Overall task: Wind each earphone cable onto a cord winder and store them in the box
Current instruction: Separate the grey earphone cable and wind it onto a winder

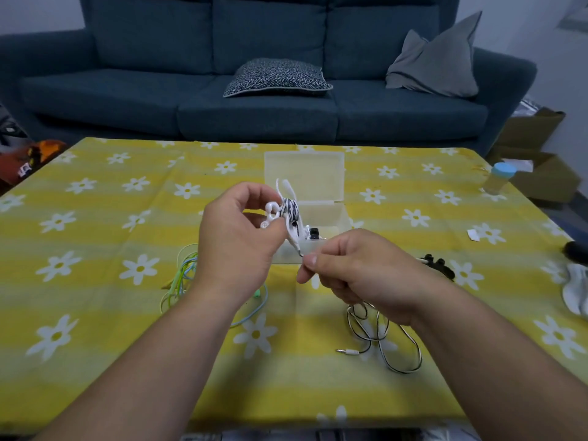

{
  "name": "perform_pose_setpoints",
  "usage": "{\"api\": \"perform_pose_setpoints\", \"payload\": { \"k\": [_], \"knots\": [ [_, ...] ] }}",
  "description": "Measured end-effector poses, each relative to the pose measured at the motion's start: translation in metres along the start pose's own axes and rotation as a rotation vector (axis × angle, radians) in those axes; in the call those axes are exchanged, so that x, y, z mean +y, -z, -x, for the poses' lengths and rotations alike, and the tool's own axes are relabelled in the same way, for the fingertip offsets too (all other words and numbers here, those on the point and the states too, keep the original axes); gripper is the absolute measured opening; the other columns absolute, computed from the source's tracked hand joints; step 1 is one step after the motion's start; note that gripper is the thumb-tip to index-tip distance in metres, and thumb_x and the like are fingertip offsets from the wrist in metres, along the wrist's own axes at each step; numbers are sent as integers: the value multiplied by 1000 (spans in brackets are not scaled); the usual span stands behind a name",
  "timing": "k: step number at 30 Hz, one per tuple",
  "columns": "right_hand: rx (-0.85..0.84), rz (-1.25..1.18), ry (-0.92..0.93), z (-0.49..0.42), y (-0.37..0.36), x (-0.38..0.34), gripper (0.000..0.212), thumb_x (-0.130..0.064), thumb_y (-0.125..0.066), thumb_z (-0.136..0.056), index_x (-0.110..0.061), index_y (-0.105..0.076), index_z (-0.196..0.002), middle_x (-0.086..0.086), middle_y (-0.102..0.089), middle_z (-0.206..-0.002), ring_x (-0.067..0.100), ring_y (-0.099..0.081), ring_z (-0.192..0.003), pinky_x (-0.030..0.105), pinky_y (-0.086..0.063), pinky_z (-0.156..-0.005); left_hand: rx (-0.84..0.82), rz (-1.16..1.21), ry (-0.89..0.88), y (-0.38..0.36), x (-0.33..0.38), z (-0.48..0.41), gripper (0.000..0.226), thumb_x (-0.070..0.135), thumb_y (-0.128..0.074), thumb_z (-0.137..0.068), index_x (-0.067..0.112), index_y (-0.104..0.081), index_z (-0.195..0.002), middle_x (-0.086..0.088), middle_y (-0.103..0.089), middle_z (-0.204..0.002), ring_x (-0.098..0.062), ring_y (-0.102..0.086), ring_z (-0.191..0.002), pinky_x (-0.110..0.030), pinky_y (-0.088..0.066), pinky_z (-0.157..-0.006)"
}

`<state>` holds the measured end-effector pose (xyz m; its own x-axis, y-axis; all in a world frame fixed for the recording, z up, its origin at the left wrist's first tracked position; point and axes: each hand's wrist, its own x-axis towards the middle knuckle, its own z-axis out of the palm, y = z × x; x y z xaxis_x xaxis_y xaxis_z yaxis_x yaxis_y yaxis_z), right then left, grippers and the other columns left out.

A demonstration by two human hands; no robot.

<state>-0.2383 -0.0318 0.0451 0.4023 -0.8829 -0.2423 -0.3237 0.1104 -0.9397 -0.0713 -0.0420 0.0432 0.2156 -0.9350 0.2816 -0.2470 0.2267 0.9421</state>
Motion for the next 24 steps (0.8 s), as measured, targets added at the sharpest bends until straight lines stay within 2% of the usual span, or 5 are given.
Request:
{"api": "perform_pose_setpoints", "payload": {
  "k": [6,12,14,19,24],
  "knots": [
    [46,61,92,9,14,-13,22,-11,-60,-94,-6,-75,-79,-5,-39,-48,15,-27,-48,26,-20,-46,-136,-102,-61,0,1,2,22,-3,-69,-79,18,-66,-85,11,-65,-75,-3,-51,-52,-15,-39,-49],
    [151,-5,133,12,26,-18,22,-9,-61,-94,5,-70,-80,-2,-36,-47,14,-24,-46,29,-17,-48,-379,-156,-77,-5,1,8,23,1,-72,-78,22,-66,-82,2,-69,-71,-21,-60,-60,-33,-47,-53],
    [214,14,144,11,28,-17,23,-12,-65,-91,8,-68,-79,0,-35,-47,15,-25,-46,30,-18,-49,-428,-190,-100,-8,1,10,27,-4,-68,-76,22,-67,-82,4,-69,-73,-14,-59,-61,-29,-48,-56],
    [484,116,224,8,36,-14,25,-22,-78,-82,-10,-65,-64,-13,-38,-41,4,-31,-38,17,-26,-43,-544,-32,-14,-12,4,15,27,-11,-65,-77,16,-67,-82,0,-65,-67,-14,-52,-57,-25,-43,-54],
    [603,77,269,3,40,-10,24,-24,-78,-83,-6,-68,-71,-14,-39,-41,3,-34,-39,11,-26,-43,-508,95,59,-14,7,15,28,-14,-68,-76,12,-67,-84,-1,-65,-73,-16,-56,-61,-27,-48,-59]
  ]
}}
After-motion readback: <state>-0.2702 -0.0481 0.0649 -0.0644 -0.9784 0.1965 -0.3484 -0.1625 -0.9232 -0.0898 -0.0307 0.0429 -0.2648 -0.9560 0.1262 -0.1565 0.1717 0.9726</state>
